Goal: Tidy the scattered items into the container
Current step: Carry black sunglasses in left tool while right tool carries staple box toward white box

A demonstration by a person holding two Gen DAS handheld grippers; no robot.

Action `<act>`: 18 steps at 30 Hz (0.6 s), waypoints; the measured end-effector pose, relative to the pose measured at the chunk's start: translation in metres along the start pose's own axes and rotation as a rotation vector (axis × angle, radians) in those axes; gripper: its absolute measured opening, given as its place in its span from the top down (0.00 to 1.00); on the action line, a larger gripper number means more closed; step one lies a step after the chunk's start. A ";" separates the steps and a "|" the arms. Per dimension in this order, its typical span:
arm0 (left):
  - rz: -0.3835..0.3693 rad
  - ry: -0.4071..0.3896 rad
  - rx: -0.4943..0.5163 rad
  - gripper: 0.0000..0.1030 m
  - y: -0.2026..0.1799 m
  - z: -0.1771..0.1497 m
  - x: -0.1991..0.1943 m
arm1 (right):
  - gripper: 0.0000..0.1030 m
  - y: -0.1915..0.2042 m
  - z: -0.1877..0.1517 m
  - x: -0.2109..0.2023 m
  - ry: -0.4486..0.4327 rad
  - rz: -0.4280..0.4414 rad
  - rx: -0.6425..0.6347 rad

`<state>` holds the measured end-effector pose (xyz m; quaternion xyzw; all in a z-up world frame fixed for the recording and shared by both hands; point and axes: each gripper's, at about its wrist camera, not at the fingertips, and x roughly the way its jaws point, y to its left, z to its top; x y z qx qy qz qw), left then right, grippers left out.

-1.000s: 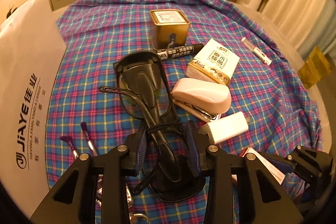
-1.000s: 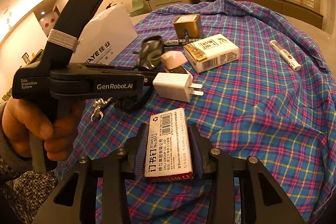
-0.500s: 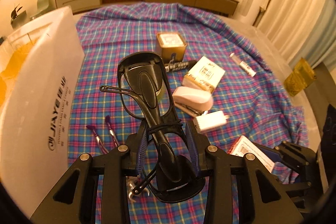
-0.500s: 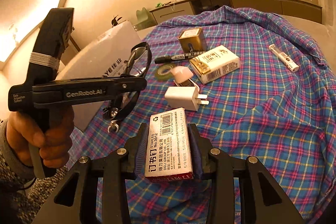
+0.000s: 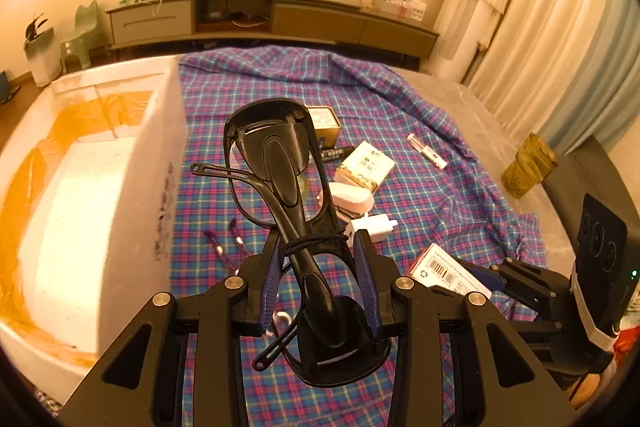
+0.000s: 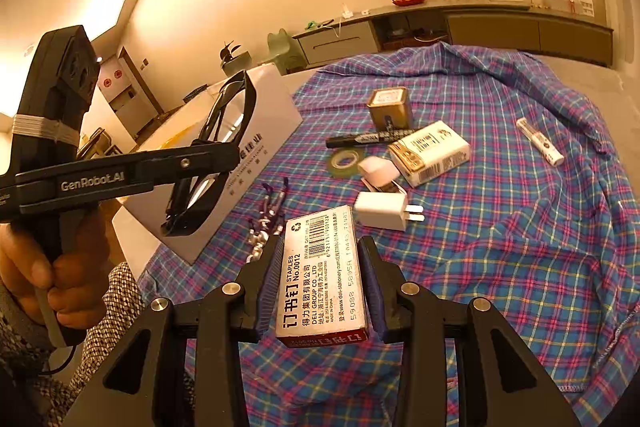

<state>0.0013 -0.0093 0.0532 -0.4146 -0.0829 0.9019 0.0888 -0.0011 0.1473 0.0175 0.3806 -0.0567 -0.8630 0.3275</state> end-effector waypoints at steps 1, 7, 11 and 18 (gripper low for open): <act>-0.003 -0.002 -0.004 0.64 0.003 -0.001 -0.004 | 0.61 0.003 0.000 -0.001 -0.001 -0.001 -0.005; -0.011 -0.015 -0.017 0.64 0.019 -0.007 -0.023 | 0.61 0.019 0.002 -0.004 0.006 -0.002 -0.028; -0.016 -0.037 -0.035 0.64 0.031 -0.008 -0.036 | 0.61 0.029 0.005 -0.005 0.011 -0.006 -0.046; -0.030 -0.070 -0.044 0.64 0.046 -0.007 -0.055 | 0.61 0.052 0.017 -0.001 0.017 -0.008 -0.090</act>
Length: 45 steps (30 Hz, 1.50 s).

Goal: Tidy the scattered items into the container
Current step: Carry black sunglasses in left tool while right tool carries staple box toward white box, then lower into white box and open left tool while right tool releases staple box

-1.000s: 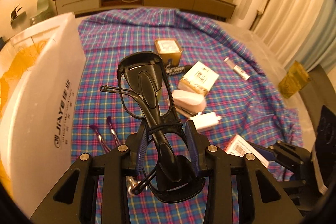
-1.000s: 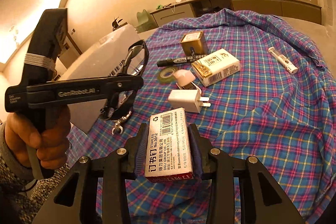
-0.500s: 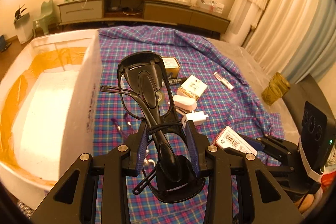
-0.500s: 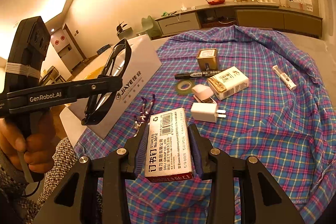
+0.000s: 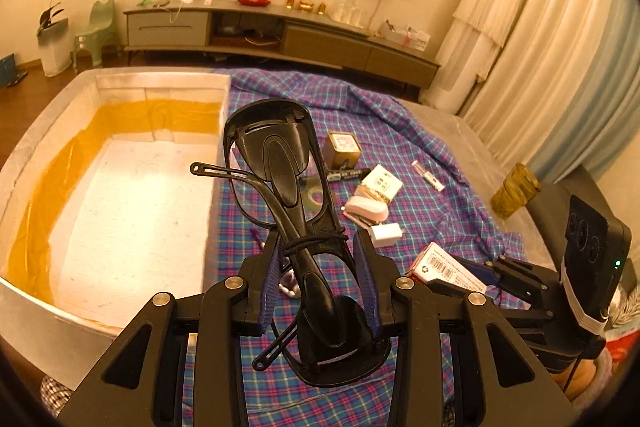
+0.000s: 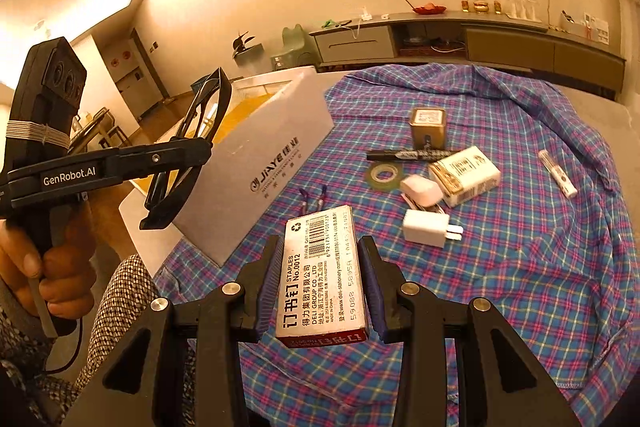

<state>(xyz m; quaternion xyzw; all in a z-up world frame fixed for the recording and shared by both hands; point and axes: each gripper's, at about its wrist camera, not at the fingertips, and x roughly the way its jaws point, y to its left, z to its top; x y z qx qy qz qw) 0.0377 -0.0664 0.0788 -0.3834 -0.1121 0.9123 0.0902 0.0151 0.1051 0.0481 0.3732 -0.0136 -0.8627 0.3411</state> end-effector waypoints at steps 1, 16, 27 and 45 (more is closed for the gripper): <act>0.000 -0.004 -0.001 0.64 0.002 0.001 -0.002 | 0.61 0.004 0.002 0.001 0.001 0.002 -0.007; -0.008 -0.030 -0.042 0.64 0.055 0.011 -0.026 | 0.61 0.061 0.048 0.025 0.029 0.123 -0.066; 0.009 -0.006 -0.052 0.64 0.094 0.027 -0.027 | 0.61 0.086 0.077 0.057 0.069 0.163 -0.079; 0.033 0.087 -0.072 0.64 0.145 0.049 -0.004 | 0.61 0.119 0.125 0.110 0.117 0.162 -0.145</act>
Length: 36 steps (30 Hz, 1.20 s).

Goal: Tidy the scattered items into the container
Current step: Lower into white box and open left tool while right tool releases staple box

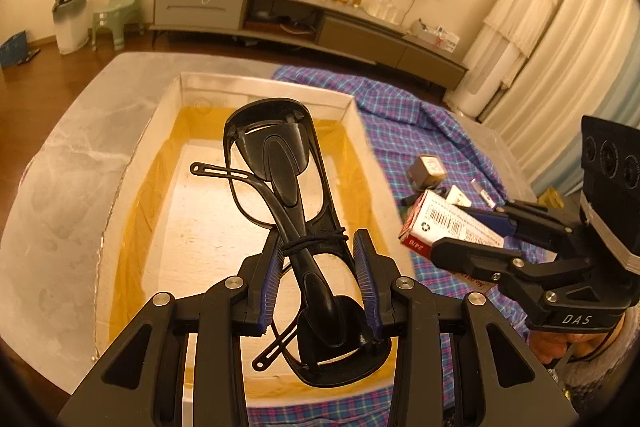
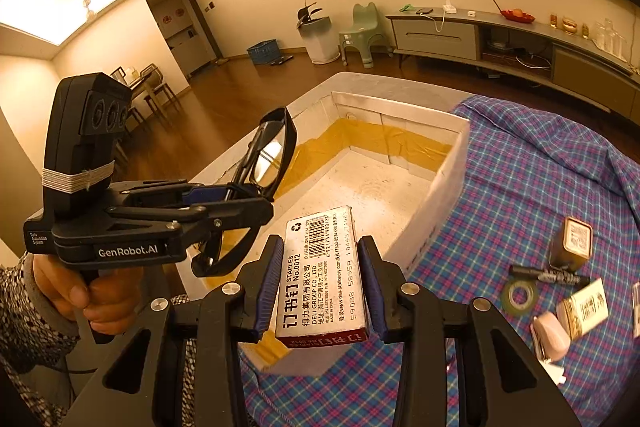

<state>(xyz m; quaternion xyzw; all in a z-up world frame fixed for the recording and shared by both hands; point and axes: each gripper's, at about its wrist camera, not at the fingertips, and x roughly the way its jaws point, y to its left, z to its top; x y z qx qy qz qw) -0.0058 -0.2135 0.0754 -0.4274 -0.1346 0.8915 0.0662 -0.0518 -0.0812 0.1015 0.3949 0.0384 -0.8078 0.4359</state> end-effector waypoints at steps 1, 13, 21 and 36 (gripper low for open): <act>0.001 0.006 -0.002 0.64 0.002 0.000 0.002 | 0.61 0.000 0.002 0.003 0.004 -0.002 -0.004; 0.010 0.096 -0.024 0.64 0.018 0.017 0.034 | 0.61 0.007 0.032 0.042 0.078 -0.026 -0.086; 0.040 0.178 -0.030 0.64 0.026 0.024 0.061 | 0.61 -0.002 0.052 0.067 0.143 -0.057 -0.119; 0.110 0.311 -0.058 0.69 0.049 0.042 0.109 | 0.61 -0.023 0.084 0.139 0.356 -0.171 -0.248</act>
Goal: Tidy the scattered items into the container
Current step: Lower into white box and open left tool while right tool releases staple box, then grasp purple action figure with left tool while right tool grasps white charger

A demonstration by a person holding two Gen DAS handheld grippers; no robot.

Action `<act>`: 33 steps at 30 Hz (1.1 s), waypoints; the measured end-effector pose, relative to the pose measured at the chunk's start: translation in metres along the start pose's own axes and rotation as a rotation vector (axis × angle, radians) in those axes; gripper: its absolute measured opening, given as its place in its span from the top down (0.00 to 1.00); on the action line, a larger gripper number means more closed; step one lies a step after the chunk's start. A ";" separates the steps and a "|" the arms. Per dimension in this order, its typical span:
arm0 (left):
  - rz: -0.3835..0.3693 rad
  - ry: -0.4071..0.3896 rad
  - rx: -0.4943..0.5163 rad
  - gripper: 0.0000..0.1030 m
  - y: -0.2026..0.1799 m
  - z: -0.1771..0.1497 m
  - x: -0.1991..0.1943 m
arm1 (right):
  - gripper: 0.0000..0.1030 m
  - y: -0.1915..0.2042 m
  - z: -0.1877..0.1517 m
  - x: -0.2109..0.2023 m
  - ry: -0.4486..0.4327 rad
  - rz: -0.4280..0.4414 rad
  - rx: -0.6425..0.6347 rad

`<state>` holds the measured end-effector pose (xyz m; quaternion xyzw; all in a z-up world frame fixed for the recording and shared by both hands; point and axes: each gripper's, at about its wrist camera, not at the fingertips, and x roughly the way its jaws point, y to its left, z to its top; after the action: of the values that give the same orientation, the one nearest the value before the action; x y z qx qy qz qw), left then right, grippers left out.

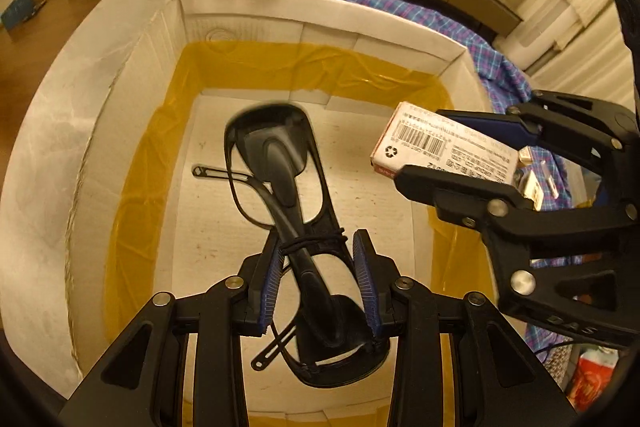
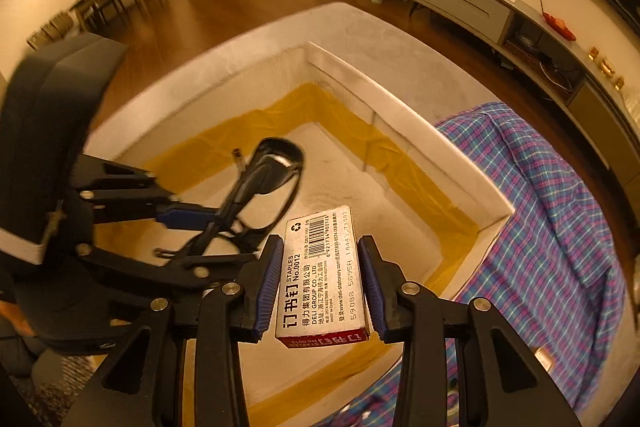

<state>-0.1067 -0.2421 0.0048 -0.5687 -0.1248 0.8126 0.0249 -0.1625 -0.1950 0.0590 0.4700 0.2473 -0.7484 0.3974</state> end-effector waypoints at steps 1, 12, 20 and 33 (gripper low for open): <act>-0.001 0.006 -0.001 0.70 0.000 0.002 0.001 | 0.61 -0.003 0.002 0.004 0.015 -0.002 -0.004; 0.021 0.071 -0.056 0.70 0.021 0.021 0.020 | 0.60 -0.016 0.019 0.034 0.115 -0.030 -0.006; 0.037 0.087 -0.079 0.65 0.021 0.022 0.012 | 0.56 -0.014 0.018 0.036 0.111 -0.033 0.012; 0.055 0.037 -0.055 0.62 0.008 0.002 -0.031 | 0.44 0.006 -0.003 -0.010 -0.003 -0.074 0.020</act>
<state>-0.0970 -0.2564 0.0325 -0.5872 -0.1311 0.7987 -0.0109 -0.1533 -0.1927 0.0669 0.4633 0.2564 -0.7657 0.3650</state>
